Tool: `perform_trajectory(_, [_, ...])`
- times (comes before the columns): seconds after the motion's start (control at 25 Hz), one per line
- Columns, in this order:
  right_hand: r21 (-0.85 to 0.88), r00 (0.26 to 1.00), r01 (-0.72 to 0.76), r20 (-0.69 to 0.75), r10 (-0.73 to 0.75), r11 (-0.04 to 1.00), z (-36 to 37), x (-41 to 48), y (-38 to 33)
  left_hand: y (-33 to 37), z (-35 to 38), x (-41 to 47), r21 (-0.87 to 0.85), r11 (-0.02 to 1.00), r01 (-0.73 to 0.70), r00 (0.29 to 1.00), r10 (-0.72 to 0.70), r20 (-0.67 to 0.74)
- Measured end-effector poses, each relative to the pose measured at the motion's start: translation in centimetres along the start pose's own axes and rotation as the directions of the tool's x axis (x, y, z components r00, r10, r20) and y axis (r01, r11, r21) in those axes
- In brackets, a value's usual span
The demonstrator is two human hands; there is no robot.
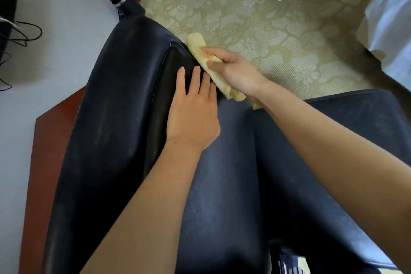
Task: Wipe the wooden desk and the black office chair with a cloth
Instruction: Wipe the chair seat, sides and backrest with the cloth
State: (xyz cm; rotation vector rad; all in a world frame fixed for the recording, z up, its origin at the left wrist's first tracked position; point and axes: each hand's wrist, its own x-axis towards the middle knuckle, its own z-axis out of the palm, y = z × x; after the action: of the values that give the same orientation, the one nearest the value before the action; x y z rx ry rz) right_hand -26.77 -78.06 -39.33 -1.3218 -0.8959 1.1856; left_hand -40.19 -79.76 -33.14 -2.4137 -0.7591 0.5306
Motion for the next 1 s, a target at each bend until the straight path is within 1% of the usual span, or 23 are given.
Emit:
perform_trajectory(0.08, [-0.096, 0.997, 0.034, -0.064, -0.040, 0.995, 0.0, -0.4, 1.6, 0.0, -0.1, 0.1, -0.017, 1.000, 0.001, 1.000, -0.001, 0.000])
perform_trajectory(0.16, [-0.142, 0.988, -0.043, -0.150, 0.022, 0.989, -0.5, -0.7, 4.3, -0.1, 0.0, 0.1, -0.011, 1.000, -0.002, 1.000, 0.002, 0.004])
perform_trajectory(0.2, [-0.132, 0.981, -0.105, -0.178, 0.081, 0.986, -0.8, -1.0, 5.8, -0.1, 0.1, 0.1, -0.002, 1.000, -0.004, 1.000, 0.004, 0.004])
perform_trajectory(0.32, [-0.026, 0.942, -0.273, -0.210, 0.261, 0.962, -1.7, -1.2, 9.5, -0.1, 0.3, 0.1, 0.024, 1.000, -0.008, 1.000, 0.008, 0.003])
perform_trajectory(0.4, [0.033, 0.922, -0.322, -0.218, 0.322, 0.946, -1.8, -1.2, 10.7, -0.1, 0.4, 0.1, 0.031, 0.999, -0.009, 1.000, 0.009, 0.003])
perform_trajectory(0.6, [0.204, 0.894, -0.317, -0.263, 0.364, 0.926, -0.8, -1.4, 11.7, -0.2, 0.5, 0.1, 0.041, 0.999, -0.008, 1.000, 0.008, 0.002])
perform_trajectory(0.68, [0.245, 0.880, -0.326, -0.275, 0.387, 0.913, -0.6, -1.6, 11.8, -0.2, 0.5, 0.1, 0.050, 0.999, -0.007, 1.000, 0.007, 0.004])
perform_trajectory(1.0, [0.175, 0.864, -0.288, -0.377, 0.334, 0.942, 0.6, -2.6, 11.4, -0.1, 0.5, 0.0, 0.063, 0.998, -0.008, 1.000, 0.007, 0.006])
